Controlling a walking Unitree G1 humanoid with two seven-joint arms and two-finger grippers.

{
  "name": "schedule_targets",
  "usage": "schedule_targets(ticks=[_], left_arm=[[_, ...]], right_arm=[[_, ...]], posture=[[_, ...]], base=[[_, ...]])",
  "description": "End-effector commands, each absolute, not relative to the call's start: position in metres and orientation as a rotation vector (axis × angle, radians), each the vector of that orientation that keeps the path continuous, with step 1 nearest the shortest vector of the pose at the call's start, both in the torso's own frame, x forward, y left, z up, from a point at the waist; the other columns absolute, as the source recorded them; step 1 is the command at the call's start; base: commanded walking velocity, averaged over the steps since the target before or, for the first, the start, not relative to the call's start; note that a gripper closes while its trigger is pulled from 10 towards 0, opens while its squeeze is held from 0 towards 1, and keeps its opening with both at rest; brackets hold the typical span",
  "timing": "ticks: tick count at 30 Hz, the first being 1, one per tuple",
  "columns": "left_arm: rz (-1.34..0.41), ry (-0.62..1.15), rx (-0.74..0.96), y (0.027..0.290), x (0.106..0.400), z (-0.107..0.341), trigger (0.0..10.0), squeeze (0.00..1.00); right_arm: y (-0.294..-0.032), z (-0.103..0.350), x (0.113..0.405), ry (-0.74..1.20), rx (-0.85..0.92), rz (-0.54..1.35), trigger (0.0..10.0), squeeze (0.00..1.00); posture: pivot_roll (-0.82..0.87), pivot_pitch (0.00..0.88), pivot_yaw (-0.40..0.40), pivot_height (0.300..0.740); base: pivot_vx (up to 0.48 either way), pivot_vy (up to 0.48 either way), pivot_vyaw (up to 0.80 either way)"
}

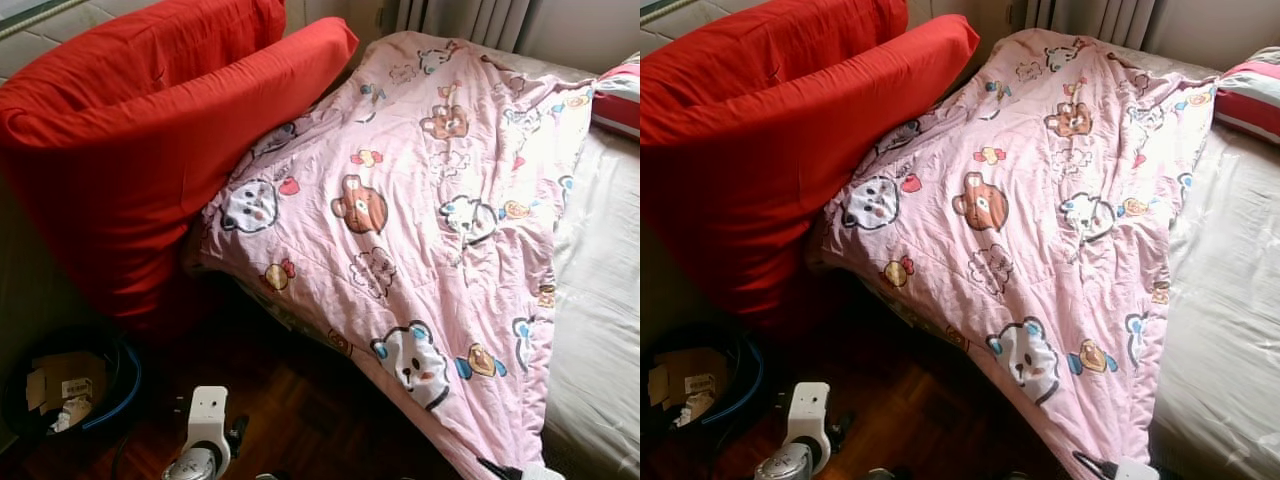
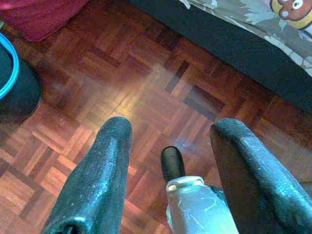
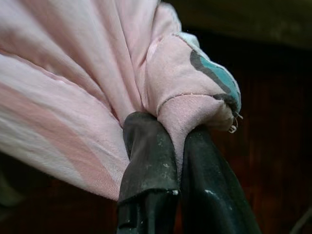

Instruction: Clean up the room

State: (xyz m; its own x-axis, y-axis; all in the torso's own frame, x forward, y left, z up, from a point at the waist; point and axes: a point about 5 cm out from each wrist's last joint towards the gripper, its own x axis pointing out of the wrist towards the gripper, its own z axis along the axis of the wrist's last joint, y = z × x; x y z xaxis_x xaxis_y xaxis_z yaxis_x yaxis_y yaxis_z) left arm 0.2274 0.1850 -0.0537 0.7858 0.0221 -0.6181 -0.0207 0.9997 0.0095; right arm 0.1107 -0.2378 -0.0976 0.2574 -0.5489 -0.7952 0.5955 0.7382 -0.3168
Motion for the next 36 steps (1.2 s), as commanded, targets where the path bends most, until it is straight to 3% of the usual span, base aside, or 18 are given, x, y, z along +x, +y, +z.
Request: schedule_targets(ticks=[1, 7, 13, 24, 32, 33, 34, 36], left_arm=[[0.014, 0.695, 0.014, 0.186, 0.220, -0.059, 10.0, 0.00], [0.008, 0.694, 0.012, 0.184, 0.220, -0.059, 10.0, 0.00], [0.007, 0.689, 0.012, 0.183, 0.222, -0.058, 10.0, 0.00], [0.008, 0.682, 0.016, 0.182, 0.224, -0.056, 10.0, 0.00], [0.008, 0.682, 0.017, 0.182, 0.224, -0.057, 10.0, 0.00], [0.008, 0.682, 0.018, 0.182, 0.224, -0.057, 10.0, 0.00], [0.008, 0.682, 0.018, 0.182, 0.224, -0.057, 10.0, 0.00], [0.008, 0.682, 0.018, 0.182, 0.224, -0.057, 10.0, 0.00]], right_arm=[[-0.238, -0.105, 0.086, 1.154, 0.074, -0.816, 10.0, 0.00], [-0.231, -0.116, 0.043, 1.346, 0.087, -0.727, 10.0, 0.00], [-0.230, -0.117, 0.034, 1.363, 0.080, -0.726, 10.0, 0.00], [-0.255, -0.103, 0.078, 1.121, 0.092, -0.760, 10.0, 0.00], [-0.247, -0.103, 0.092, 1.083, 0.131, -0.680, 10.0, 0.00], [-0.244, -0.104, 0.092, 1.087, 0.131, -0.665, 10.0, 0.76], [-0.242, -0.104, 0.092, 1.089, 0.134, -0.659, 10.0, 1.00], [-0.240, -0.105, 0.092, 1.091, 0.138, -0.652, 10.0, 1.00]], posture=[[-0.06, 0.172, 0.015, 0.740], [-0.07, 0.171, 0.016, 0.740], [-0.07, 0.171, 0.019, 0.740], [-0.07, 0.166, 0.020, 0.740], [-0.07, 0.170, 0.020, 0.740], [-0.07, 0.173, 0.022, 0.740], [-0.07, 0.173, 0.022, 0.740], [-0.07, 0.173, 0.023, 0.740]], base=[[0.000, 0.000, 0.00], [0.000, 0.000, 0.00], [0.000, 0.000, 0.00], [0.000, 0.000, 0.00], [0.000, 0.000, 0.00], [0.000, 0.000, 0.00], [0.000, 0.000, 0.00], [0.000, 0.000, 0.00]])
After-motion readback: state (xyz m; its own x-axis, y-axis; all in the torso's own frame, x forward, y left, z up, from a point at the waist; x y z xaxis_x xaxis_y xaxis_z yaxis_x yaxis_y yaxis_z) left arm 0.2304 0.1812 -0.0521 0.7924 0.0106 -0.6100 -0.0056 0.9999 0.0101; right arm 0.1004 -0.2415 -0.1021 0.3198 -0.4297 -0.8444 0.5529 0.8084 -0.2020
